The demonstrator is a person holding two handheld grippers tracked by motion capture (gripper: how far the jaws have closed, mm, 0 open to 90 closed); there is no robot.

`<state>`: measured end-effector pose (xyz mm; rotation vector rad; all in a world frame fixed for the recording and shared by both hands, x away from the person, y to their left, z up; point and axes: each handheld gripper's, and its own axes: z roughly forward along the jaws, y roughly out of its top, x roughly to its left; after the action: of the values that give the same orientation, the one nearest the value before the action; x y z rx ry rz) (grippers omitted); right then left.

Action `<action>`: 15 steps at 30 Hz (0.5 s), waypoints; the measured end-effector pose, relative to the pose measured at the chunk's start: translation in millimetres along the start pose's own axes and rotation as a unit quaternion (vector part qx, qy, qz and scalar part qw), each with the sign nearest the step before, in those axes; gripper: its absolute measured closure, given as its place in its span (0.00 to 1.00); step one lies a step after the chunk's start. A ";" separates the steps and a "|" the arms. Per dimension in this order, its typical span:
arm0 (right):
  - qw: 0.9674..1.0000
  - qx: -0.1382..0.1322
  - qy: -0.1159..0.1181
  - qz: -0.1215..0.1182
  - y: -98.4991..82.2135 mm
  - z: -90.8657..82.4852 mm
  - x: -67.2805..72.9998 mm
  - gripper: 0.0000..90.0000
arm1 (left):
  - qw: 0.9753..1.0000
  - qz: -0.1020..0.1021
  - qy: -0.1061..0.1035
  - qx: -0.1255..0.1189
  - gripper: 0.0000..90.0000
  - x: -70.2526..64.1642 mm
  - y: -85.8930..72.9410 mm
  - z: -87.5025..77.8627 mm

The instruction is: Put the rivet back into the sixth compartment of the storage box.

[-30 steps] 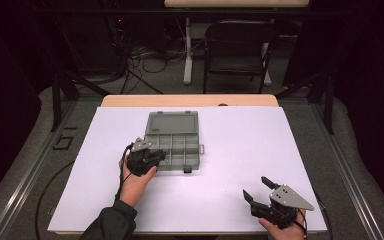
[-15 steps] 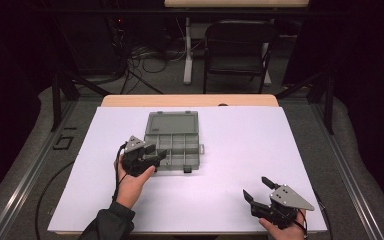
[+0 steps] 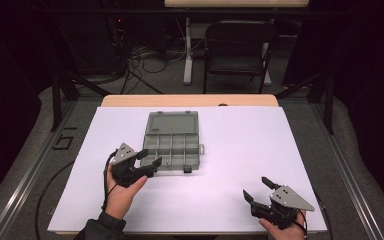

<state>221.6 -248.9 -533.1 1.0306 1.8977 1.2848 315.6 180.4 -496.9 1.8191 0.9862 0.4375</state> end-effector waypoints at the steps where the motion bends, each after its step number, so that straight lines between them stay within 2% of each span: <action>1: 1.000 0.000 0.000 0.000 0.0 0.1 0.0 0.28 | 1.000 0.001 0.000 -0.001 0.41 -0.2 -2.6 -3.7; 15: 1.000 0.000 0.000 0.001 -0.1 0.5 0.0 0.28 | 1.000 0.013 0.009 0.018 0.40 -6.1 -33.6 -29.8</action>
<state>221.9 -248.7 -533.4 1.0315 1.8970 1.2860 277.4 199.5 -512.3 1.8647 0.9883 0.4559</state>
